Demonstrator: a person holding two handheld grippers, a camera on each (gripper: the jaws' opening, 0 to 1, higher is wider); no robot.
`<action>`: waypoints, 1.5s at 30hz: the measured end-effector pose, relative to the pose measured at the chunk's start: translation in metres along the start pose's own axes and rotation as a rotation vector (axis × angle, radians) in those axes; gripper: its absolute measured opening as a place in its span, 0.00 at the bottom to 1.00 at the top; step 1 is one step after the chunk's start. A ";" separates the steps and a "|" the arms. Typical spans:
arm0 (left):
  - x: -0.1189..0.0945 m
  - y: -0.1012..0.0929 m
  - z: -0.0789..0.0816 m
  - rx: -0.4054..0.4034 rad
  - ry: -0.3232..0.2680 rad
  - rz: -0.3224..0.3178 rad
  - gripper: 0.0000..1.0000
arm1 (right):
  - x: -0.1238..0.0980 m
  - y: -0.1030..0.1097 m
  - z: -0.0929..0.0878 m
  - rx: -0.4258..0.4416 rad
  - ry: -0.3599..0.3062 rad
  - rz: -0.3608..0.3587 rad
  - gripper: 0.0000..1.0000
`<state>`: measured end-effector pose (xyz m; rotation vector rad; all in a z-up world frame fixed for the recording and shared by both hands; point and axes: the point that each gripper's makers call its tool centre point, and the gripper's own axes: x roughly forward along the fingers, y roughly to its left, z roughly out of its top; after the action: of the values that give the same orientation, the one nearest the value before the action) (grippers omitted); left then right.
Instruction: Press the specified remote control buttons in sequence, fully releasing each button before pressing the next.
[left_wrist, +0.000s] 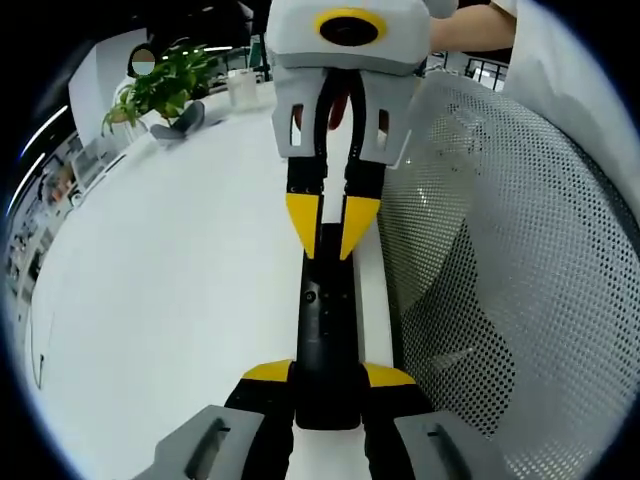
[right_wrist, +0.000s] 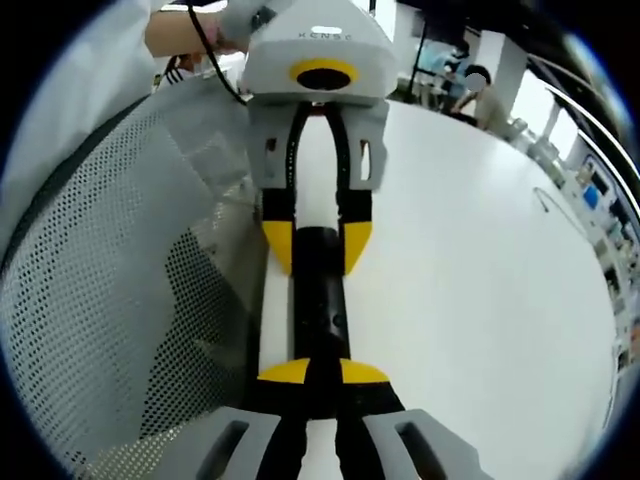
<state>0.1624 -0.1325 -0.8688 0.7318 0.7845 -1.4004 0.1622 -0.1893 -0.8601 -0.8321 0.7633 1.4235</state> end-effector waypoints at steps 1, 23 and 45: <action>0.000 0.000 0.000 0.000 0.000 0.000 0.24 | 0.000 0.000 0.000 -0.003 0.002 -0.001 0.04; 0.000 0.000 0.000 0.000 -0.002 0.001 0.24 | -0.002 0.001 -0.001 0.110 0.008 -0.011 0.04; 0.000 0.000 0.000 0.004 -0.003 -0.001 0.24 | -0.003 0.001 -0.003 0.073 0.069 -0.002 0.00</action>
<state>0.1621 -0.1322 -0.8689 0.7322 0.7802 -1.4034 0.1611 -0.1933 -0.8594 -0.8284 0.8617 1.3632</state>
